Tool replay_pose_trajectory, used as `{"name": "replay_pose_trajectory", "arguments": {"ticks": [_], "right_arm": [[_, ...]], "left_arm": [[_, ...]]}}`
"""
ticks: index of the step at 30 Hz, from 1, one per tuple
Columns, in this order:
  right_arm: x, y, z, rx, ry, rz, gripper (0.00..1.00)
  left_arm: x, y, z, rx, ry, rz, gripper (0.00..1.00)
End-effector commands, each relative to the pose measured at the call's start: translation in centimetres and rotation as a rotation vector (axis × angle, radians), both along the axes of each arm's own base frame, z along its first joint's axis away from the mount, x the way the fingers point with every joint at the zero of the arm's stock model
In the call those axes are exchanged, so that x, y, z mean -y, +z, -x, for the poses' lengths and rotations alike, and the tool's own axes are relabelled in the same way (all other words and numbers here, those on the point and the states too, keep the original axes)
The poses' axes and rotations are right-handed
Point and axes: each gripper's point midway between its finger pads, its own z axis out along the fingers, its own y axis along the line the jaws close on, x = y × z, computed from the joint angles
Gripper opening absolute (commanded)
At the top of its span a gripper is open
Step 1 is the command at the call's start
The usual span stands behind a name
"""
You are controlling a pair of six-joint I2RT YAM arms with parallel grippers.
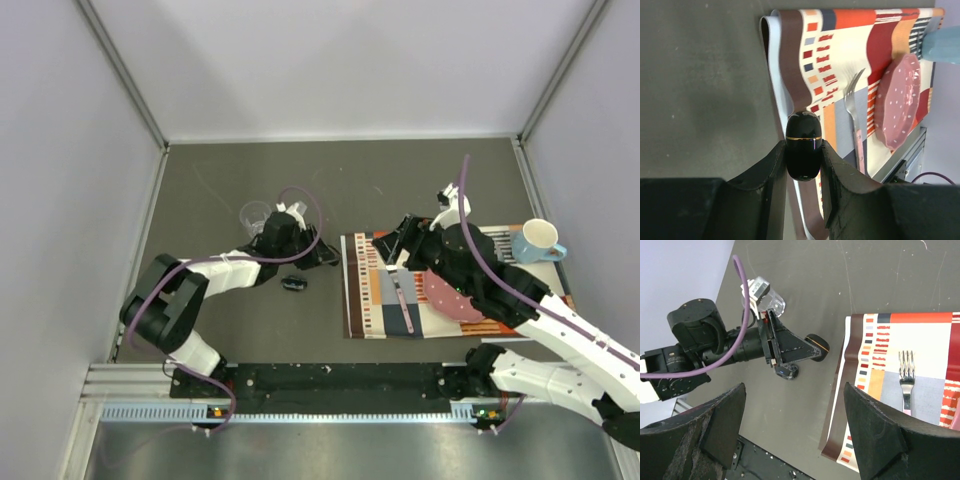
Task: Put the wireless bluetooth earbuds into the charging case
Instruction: Place the charging case at the center of the board.
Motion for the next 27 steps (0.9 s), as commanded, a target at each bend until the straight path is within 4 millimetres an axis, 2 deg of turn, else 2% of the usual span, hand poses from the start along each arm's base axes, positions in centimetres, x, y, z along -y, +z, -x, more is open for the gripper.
{"name": "replay_pose_trajectory", "arguments": {"ticks": [1,7,9,11,23,27], "right_arm": [[0.5,0.9,-0.6,0.030,-0.032,-0.012,0.78],[0.7,0.8,-0.7,0.030,-0.038,-0.009,0.78],[0.7,0.8,-0.8,0.030,-0.038,-0.008,0.78],[0.7,0.8,-0.7,0.030,-0.036,-0.010,0.78],[0.9,1.1,-0.7,0.036,-0.039,-0.007,0.78],[1.1,1.2,-0.7,0.041,-0.046,-0.006,0.78]], "left_arm": [[-0.1,-0.9,-0.2,0.004,0.017,0.005,0.16],[-0.7,-2.9,0.2,-0.032,0.030,-0.033,0.22],[-1.0,-3.3,0.4,-0.035,0.029,-0.046,0.27],[-1.2,-3.4,0.4,-0.034,0.029,-0.062,0.31],[-2.9,-4.1,0.2,-0.023,0.028,-0.175,0.37],[-3.5,-3.8,0.1,-0.001,0.034,-0.214,0.40]]}}
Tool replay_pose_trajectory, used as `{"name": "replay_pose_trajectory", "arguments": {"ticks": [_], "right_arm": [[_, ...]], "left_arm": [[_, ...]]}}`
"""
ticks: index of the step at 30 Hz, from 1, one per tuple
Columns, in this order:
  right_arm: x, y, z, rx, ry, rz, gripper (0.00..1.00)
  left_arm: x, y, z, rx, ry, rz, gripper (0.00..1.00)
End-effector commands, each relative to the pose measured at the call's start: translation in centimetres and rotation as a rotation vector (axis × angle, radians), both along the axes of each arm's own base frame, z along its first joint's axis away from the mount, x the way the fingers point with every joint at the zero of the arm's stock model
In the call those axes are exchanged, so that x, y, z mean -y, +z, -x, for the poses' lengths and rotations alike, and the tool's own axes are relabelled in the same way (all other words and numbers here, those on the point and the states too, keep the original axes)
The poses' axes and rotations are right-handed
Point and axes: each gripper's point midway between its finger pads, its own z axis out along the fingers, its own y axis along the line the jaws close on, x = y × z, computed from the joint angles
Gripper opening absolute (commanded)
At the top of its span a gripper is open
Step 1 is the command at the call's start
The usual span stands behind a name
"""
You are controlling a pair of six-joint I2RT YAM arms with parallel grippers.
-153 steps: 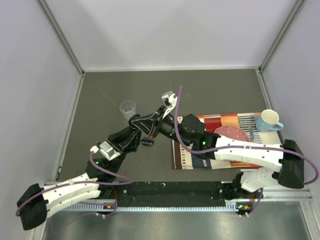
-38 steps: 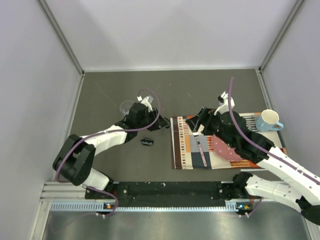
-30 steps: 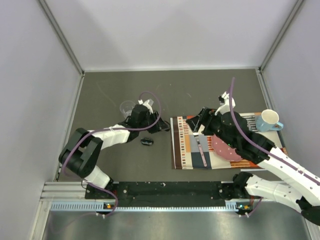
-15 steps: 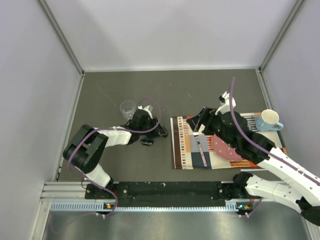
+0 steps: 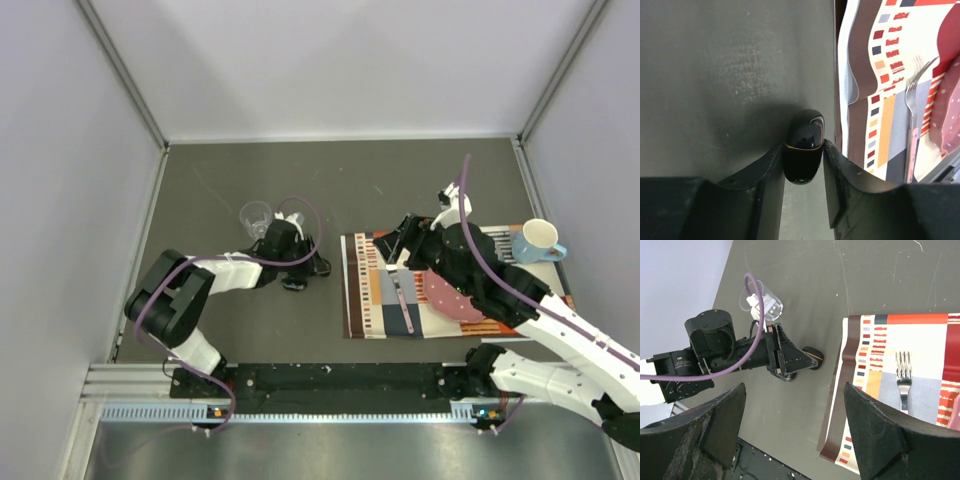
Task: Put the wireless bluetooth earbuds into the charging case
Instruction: Place the charging case at the center of the board, then reset both arms
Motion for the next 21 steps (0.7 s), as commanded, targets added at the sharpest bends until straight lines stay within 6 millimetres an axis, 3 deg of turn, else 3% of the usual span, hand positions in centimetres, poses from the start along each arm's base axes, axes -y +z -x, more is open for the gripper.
{"name": "replay_pose_trajectory", "arguments": {"ticks": [1,7,9,10,11,14,19,20,21], "right_arm": [[0.9,1.1,-0.6,0.039,-0.037,-0.004,0.78],[0.9,0.6,-1.0,0.022,-0.028,0.018,0.78],[1.0,0.6,-1.2,0.023,-0.028,0.026,0.79],[1.1,0.5,-1.3,0.018,-0.031,0.033,0.79],[1.1,0.4,-1.4,0.015,-0.029,0.033,0.79],[1.7,-0.1,-2.0,0.003,-0.041,0.050,0.79],[5.2,-2.3,-4.3,-0.048,-0.125,0.087,0.84],[5.4,-2.9,-4.6,-0.071,-0.115,0.086,0.85],[6.0,-3.3,-4.9,-0.076,-0.122,0.096,0.85]], "left_arm": [[-1.1,1.5,-1.1,0.067,0.013,-0.060,0.46],[-1.8,3.8,-1.4,0.141,0.010,-0.084,0.56],[-2.2,4.8,-1.6,0.171,0.019,-0.099,0.72],[-2.3,5.4,-1.7,0.185,0.023,-0.104,0.73],[-2.6,6.4,-1.8,0.213,0.024,-0.106,0.81],[-3.4,8.6,-1.6,0.263,0.030,-0.129,0.81],[-5.4,11.8,-1.4,0.348,0.094,-0.181,0.82],[-6.2,13.2,-1.3,0.403,0.123,-0.198,0.82],[-6.6,13.8,-1.3,0.429,0.138,-0.206,0.87]]}}
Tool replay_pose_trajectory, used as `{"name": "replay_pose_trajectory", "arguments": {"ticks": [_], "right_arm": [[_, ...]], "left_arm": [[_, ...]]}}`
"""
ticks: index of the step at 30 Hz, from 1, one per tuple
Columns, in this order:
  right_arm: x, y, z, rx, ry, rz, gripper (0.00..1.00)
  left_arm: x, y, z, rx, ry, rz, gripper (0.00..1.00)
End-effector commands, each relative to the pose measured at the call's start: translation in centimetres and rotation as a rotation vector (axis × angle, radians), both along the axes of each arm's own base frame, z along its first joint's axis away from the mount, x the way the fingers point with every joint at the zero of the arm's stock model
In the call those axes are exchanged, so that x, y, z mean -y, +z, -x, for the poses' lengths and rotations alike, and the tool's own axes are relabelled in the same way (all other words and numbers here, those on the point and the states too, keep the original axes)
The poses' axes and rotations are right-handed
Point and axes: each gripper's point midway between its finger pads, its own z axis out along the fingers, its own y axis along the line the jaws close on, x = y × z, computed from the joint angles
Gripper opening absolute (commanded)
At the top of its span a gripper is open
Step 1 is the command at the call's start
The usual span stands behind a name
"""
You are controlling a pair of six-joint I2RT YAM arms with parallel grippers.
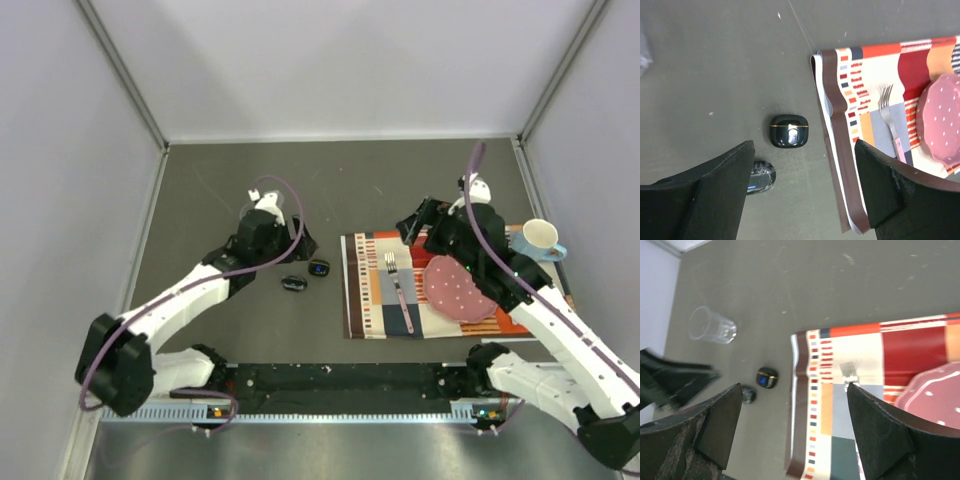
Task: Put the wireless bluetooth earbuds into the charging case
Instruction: Reset both arms
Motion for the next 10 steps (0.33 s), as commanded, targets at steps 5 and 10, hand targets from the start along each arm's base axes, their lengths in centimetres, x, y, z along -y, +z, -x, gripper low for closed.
{"name": "replay_pose_trajectory", "arguments": {"ticks": [5,10], "right_arm": [[4.3,-3.5,-2.8,-0.051,-0.037,0.153,0.89],[5.5,-5.0,-4.8,-0.082,-0.071,0.281,0.95]], "left_arm": [[-6.8,7.2,0.3,0.283,0.215,-0.131,0.99],[-10.0,8.9,1.1,0.370,0.323,-0.175,0.99]]}}
